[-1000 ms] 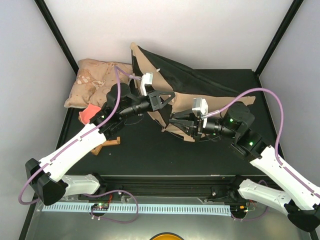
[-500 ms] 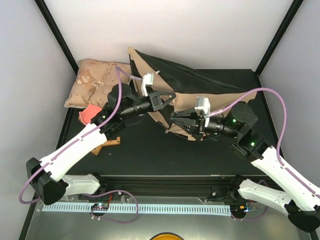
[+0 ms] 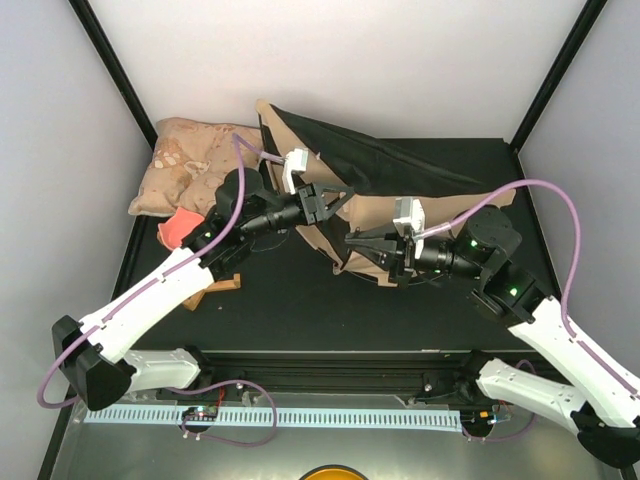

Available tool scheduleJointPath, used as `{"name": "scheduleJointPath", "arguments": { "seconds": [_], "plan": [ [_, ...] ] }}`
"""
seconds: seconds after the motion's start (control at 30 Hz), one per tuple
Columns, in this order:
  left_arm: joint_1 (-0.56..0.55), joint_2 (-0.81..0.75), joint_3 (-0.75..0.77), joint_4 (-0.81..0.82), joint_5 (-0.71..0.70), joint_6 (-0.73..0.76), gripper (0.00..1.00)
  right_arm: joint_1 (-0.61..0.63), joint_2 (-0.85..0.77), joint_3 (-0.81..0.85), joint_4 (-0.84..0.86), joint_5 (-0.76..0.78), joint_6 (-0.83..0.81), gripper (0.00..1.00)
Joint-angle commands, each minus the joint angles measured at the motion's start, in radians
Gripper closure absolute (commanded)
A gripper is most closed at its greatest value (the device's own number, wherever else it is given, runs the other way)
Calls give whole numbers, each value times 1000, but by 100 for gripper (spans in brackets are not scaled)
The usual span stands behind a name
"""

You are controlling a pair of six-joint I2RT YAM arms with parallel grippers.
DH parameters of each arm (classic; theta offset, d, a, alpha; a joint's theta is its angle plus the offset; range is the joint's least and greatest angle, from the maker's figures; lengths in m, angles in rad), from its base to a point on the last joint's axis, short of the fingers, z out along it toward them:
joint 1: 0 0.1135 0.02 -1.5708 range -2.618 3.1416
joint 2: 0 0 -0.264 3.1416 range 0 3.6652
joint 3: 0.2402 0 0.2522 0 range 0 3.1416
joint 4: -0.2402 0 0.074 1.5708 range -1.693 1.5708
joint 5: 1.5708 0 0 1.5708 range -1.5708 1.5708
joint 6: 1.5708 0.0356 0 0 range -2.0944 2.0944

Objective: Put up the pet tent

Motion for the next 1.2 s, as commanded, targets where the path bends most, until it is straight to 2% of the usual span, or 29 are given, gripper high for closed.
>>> {"name": "scheduleJointPath", "arguments": {
  "seconds": [0.0,0.07,0.13,0.27,0.37,0.5,0.53,0.6,0.67,0.73,0.87,1.03,1.17],
  "plan": [
    [10,-58,60,-38,-30,122,54,7,-72,-7,-147,-86,24,99],
    [37,-69,116,-118,-21,217,42,6,-113,-38,-189,-109,41,99],
    [69,-70,179,-203,14,319,34,6,-148,-57,-240,-119,50,99],
    [114,-71,234,-314,152,588,28,6,-185,-61,-330,-126,44,99],
    [116,-104,159,-335,263,887,27,6,-197,-55,-367,-115,42,99],
    [114,-201,20,-331,331,1242,19,6,-206,-52,-403,-81,24,99],
    [115,-225,-4,-364,358,1406,19,6,-203,-48,-418,-77,14,99],
    [112,-270,-40,-429,375,1629,15,5,-197,-42,-441,-81,0,99],
    [112,-294,-60,-444,306,1714,13,5,-194,-36,-452,-90,-9,99],
    [113,-280,-37,-531,260,1829,13,4,-191,-36,-459,-98,-16,99],
    [112,-216,3,-690,258,2031,14,6,-195,-41,-464,-116,-25,99],
    [107,-155,6,-662,348,2110,27,6,-206,-59,-453,-129,-33,99],
    [90,-115,4,-576,387,2125,32,6,-199,-64,-445,-146,-26,99]
  ]
}}
